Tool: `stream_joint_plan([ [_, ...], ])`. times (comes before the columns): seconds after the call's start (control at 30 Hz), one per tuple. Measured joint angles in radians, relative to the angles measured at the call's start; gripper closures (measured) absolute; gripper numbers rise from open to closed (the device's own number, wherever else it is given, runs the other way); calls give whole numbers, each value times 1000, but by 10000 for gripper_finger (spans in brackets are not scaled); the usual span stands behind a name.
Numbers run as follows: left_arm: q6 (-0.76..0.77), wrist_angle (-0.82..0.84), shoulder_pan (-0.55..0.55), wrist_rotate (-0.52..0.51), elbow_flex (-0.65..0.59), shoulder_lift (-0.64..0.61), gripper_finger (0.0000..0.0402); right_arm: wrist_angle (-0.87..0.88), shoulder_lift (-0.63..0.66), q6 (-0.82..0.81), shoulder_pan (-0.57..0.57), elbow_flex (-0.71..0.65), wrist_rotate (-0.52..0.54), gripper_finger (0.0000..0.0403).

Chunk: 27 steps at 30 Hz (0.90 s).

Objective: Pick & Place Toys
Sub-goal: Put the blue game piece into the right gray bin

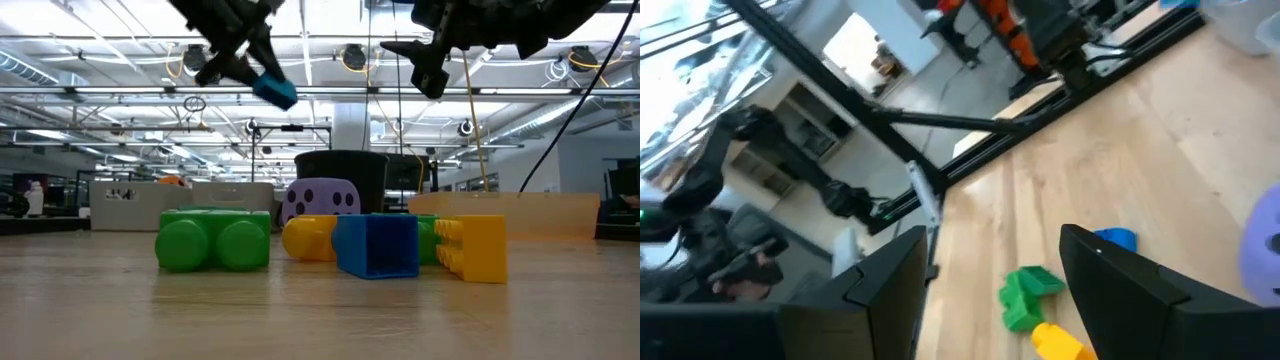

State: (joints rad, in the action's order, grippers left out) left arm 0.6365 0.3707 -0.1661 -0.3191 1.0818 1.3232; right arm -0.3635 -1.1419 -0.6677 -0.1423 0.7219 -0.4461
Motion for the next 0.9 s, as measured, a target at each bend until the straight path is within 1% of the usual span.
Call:
stream_joint_plan([
  [0.07,13,-46,-7,-12,-33,0,259,-3,0,0,0,0,3,177],
  [0.17,58,-46,-21,-56,-75,-2,259,-5,0,0,0,0,4,177],
  [0.27,82,-43,-35,-72,-102,0,259,-5,0,3,0,0,4,177],
  [0.33,84,-51,-44,-73,-109,-1,259,-5,0,15,0,0,11,177],
  [0.47,84,-49,-60,-80,-113,0,259,0,0,33,0,0,59,177],
  [0.67,69,-61,-95,-94,-113,0,259,2,-1,77,0,0,62,177],
  [0.77,39,-62,-121,-94,-113,0,259,2,-1,82,0,0,115,177],
  [0.9,-23,-68,-170,-94,-117,0,259,2,-1,97,0,0,215,177],
])
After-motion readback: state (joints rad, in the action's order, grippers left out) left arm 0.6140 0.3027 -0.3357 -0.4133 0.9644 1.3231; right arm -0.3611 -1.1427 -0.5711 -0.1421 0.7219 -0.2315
